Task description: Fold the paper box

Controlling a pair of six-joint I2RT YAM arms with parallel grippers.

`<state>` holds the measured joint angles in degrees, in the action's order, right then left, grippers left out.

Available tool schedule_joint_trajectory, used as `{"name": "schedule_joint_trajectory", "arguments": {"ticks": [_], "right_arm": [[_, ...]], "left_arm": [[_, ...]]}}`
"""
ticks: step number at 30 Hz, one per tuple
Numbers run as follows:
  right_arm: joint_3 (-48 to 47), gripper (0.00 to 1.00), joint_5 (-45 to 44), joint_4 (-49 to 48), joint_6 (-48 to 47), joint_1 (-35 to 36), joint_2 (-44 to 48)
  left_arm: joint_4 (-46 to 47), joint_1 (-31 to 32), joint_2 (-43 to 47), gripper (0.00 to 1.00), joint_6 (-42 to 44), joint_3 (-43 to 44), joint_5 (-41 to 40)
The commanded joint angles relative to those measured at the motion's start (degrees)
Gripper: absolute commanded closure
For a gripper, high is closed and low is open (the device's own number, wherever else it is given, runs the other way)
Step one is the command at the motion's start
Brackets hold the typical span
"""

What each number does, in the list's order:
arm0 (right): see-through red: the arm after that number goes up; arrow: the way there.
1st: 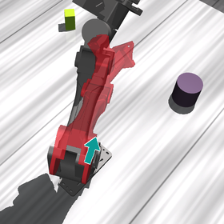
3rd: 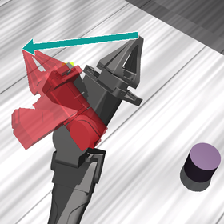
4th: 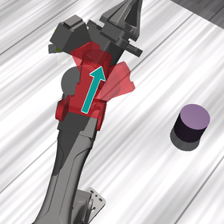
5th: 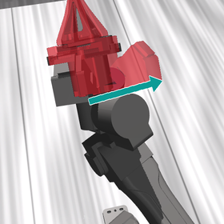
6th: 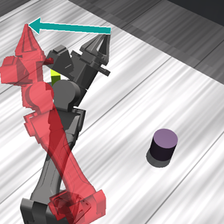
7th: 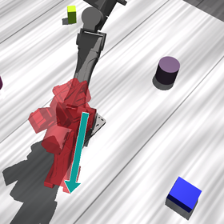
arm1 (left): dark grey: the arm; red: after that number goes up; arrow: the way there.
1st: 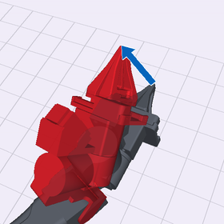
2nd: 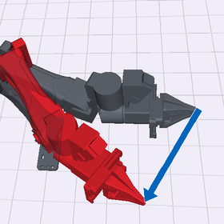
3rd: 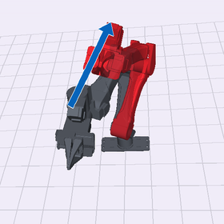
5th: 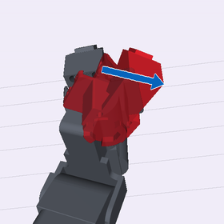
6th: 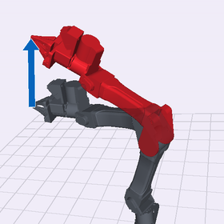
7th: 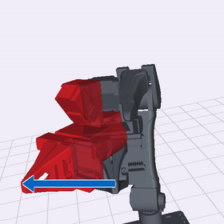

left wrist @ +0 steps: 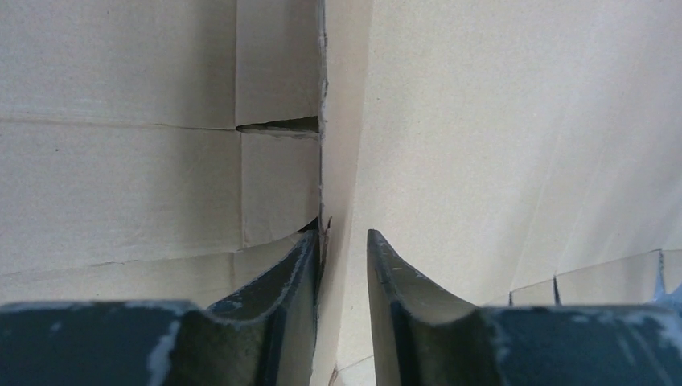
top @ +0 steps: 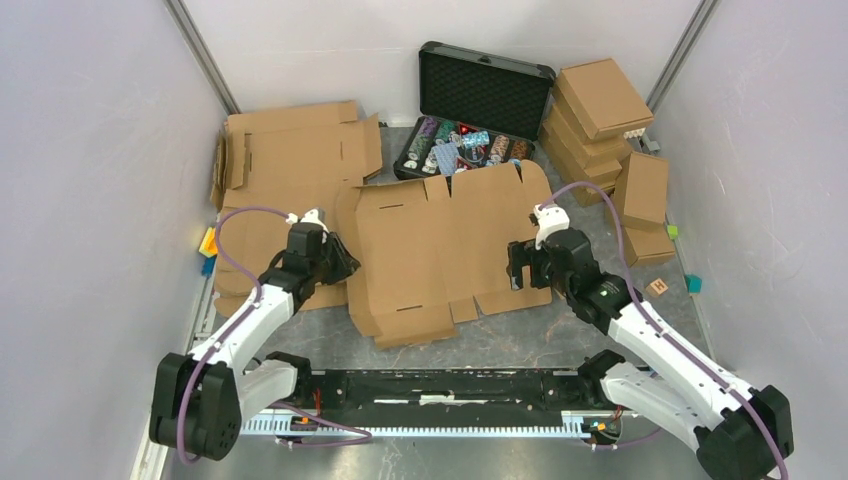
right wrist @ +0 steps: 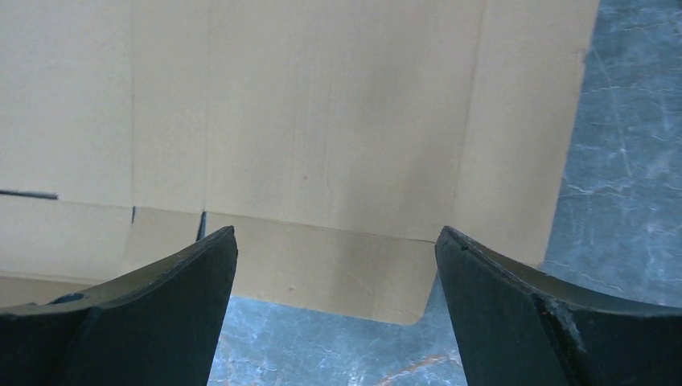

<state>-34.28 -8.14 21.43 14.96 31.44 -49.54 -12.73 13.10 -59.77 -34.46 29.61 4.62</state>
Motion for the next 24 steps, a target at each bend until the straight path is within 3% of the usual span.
{"name": "schedule_joint_trajectory", "arguments": {"ticks": [1,5,15,24], "right_arm": [[-1.18,0.02,-6.72,-3.75,0.08,-1.09,-0.24],[-1.28,0.02,-1.49,-6.7,0.7,-7.53,-3.02],[-1.73,0.02,9.75,-13.91,1.98,-25.23,-13.33],[-3.16,0.02,17.88,-21.74,-0.1,-32.93,-23.14]], "left_arm": [[2.33,0.0,-1.9,0.61,3.09,0.62,-0.01],[3.68,-0.01,-2.52,0.54,2.85,0.23,-0.58],[5.44,-0.01,-2.42,0.5,3.82,-0.65,-1.26],[6.27,0.0,-2.29,0.5,3.42,-1.66,-2.76]]}}
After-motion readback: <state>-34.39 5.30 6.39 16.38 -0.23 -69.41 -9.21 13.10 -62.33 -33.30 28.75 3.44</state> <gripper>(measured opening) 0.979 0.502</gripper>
